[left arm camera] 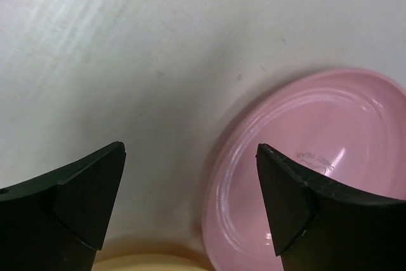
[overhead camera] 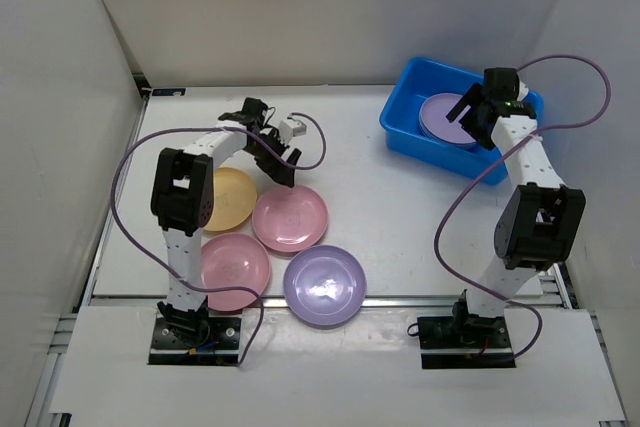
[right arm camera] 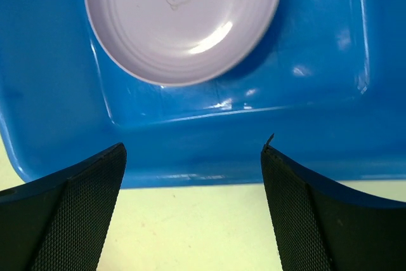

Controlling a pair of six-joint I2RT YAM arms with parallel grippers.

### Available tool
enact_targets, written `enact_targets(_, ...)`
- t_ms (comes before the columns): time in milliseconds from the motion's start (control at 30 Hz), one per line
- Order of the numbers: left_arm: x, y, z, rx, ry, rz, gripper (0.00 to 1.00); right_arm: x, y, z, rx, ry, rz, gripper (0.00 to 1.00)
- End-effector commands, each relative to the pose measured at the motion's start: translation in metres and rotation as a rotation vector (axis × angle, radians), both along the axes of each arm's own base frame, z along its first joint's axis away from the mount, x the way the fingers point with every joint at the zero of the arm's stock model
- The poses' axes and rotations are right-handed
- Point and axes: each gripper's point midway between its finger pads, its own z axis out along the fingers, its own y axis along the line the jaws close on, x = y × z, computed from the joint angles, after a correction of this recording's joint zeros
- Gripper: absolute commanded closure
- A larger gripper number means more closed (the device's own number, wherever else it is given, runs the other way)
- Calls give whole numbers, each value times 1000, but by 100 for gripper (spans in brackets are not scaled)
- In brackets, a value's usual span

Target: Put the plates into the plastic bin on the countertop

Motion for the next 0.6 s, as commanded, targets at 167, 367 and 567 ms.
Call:
enact_targets(167, -28, -15, -4, -14, 60, -50, 13, -14, -8, 21, -28, -60, -25, 11)
enact_targets(367, -21, -19, -9, 13, 88, -28, 60, -27, -6, 23, -34, -65, -20, 11)
enact_targets(567, -9, -29, 40, -61, -36, -38, 90, -43, 4, 40, -53, -111, 40, 11)
